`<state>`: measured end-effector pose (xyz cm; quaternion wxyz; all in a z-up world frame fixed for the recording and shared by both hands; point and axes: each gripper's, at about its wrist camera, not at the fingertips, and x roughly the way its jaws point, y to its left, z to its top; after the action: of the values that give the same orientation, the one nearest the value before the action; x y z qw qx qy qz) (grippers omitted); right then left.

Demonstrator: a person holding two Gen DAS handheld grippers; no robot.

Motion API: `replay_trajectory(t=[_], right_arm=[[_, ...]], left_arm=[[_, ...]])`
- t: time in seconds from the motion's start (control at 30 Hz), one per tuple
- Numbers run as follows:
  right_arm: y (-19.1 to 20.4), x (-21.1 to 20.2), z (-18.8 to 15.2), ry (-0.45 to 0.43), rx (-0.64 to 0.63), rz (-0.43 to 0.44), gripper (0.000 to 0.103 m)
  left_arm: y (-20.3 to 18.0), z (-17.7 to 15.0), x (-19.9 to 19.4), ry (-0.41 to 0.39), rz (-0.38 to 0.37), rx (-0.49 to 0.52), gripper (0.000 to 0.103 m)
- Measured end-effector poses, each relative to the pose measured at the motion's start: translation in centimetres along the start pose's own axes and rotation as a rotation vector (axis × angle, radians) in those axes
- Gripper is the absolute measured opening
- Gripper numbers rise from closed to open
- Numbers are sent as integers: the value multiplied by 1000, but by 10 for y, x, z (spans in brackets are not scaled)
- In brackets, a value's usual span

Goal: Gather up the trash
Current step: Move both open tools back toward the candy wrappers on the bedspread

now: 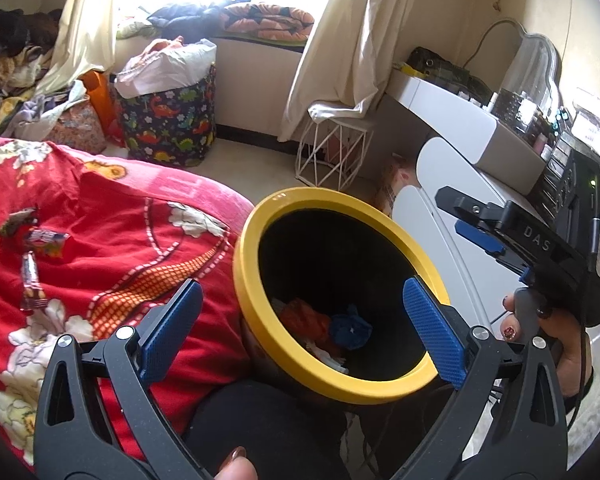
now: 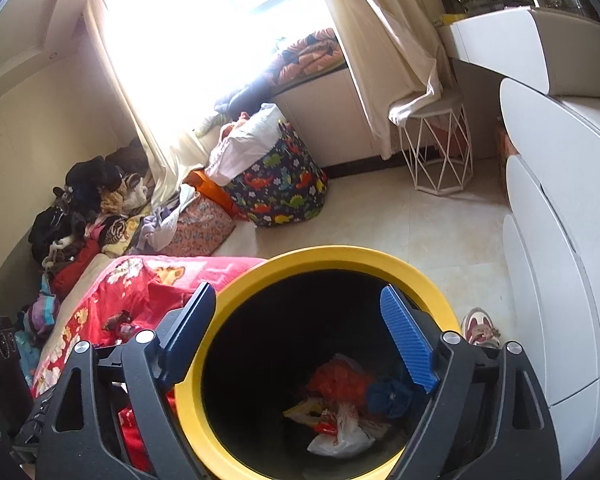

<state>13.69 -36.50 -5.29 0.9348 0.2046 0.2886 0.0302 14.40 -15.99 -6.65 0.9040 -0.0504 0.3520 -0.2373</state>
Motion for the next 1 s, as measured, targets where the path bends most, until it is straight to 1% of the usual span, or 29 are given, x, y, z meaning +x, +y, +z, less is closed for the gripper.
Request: replay_trajectory(t=[0.33, 0.47, 0.67, 1.0], right_arm=[[33, -7, 0, -40, -61, 38, 85], [46, -11, 1, -56, -93, 41, 86], [60, -17, 3, -84, -119, 52, 88], [82, -18, 4, -105, -153, 67, 88]], left_arm=[[17, 8, -17, -52, 52, -12, 92], [28, 9, -25, -70, 73, -17, 92], [40, 13, -33, -95, 95, -27, 92], [66, 16, -51, -149, 147, -50, 92]])
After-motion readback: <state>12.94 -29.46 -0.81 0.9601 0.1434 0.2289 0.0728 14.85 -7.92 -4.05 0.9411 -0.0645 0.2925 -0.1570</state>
